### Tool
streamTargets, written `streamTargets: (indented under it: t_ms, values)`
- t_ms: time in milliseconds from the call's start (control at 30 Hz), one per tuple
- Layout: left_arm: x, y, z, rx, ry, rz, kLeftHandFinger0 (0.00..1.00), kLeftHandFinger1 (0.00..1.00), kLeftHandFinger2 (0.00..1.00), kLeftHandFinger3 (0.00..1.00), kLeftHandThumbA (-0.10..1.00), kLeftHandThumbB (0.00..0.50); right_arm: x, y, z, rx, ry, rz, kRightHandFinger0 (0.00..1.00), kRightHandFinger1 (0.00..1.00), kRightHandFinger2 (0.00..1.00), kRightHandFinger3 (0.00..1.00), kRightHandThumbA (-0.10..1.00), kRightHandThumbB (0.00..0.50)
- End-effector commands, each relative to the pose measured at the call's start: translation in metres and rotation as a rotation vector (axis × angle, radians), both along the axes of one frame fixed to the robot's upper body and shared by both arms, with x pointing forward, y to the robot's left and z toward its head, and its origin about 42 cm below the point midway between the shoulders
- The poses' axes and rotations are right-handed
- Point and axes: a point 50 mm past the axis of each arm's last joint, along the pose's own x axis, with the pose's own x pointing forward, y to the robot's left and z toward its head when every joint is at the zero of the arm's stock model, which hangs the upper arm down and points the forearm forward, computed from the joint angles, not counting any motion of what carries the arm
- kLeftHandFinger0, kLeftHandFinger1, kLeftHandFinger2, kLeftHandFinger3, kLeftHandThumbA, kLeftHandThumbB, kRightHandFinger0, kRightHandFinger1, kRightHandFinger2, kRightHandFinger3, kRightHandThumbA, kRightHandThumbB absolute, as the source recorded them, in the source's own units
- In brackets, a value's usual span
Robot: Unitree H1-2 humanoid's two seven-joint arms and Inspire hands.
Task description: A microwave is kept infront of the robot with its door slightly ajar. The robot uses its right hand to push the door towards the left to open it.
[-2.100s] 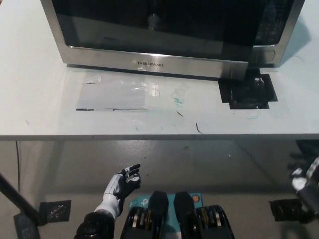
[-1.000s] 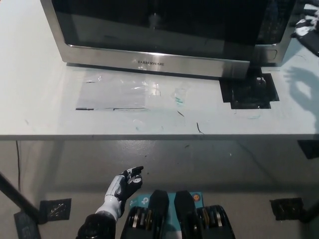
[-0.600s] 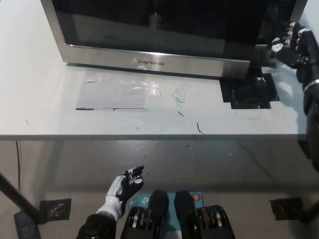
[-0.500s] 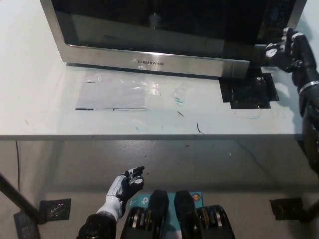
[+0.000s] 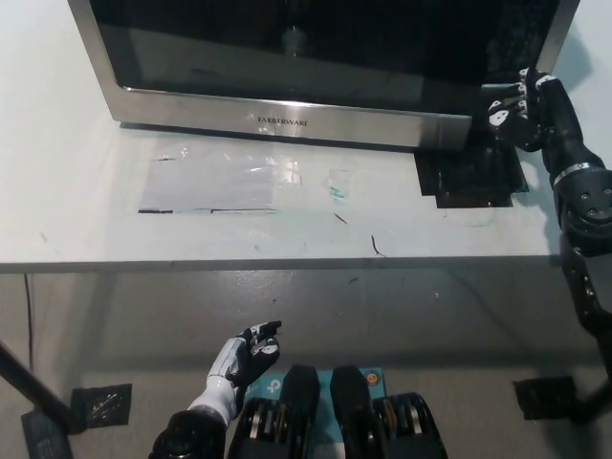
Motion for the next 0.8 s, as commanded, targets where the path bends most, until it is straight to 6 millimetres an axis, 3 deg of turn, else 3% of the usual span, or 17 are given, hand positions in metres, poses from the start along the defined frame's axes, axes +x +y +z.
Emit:
streamTargets:
  t_ms: [0, 133, 267, 367, 467, 733, 767]
  values:
    - [0.014, 0.000, 0.015, 0.014, -0.075, -0.047, 0.95, 0.92, 0.93, 0.80, 0.25, 0.272, 0.006, 0.036, 0.046, -0.032, -0.155, 0.107, 0.30, 0.36, 0.46, 0.65, 0.34, 0.189]
    - [0.015, 0.000, 0.016, 0.021, -0.069, -0.045, 0.95, 0.92, 0.92, 0.79, 0.24, 0.269, 0.002, 0.050, 0.047, -0.038, -0.159, 0.128, 0.23, 0.32, 0.43, 0.64, 0.36, 0.208]
    - [0.014, 0.000, 0.015, 0.006, -0.065, -0.043, 0.96, 0.92, 0.93, 0.81, 0.23, 0.271, -0.002, 0.063, 0.046, -0.040, -0.151, 0.150, 0.25, 0.34, 0.47, 0.65, 0.35, 0.202]
    - [0.013, 0.000, 0.014, 0.011, -0.064, -0.039, 0.92, 0.88, 0.90, 0.79, 0.23, 0.274, -0.006, 0.075, 0.045, -0.026, -0.161, 0.182, 0.21, 0.30, 0.44, 0.66, 0.33, 0.193]
    - [0.013, 0.000, 0.015, -0.001, -0.052, -0.026, 0.94, 0.90, 0.91, 0.80, 0.20, 0.265, -0.013, 0.085, 0.043, 0.000, -0.179, 0.221, 0.25, 0.33, 0.44, 0.64, 0.33, 0.186]
    - [0.014, -0.001, 0.016, -0.005, -0.057, -0.026, 0.89, 0.86, 0.87, 0.74, 0.19, 0.267, -0.043, 0.112, 0.037, 0.110, -0.201, 0.332, 0.25, 0.34, 0.44, 0.62, 0.29, 0.189]
    - [0.014, -0.001, 0.015, -0.018, -0.059, -0.021, 0.92, 0.89, 0.89, 0.76, 0.17, 0.264, -0.059, 0.123, 0.036, 0.136, -0.218, 0.379, 0.25, 0.34, 0.44, 0.61, 0.30, 0.192]
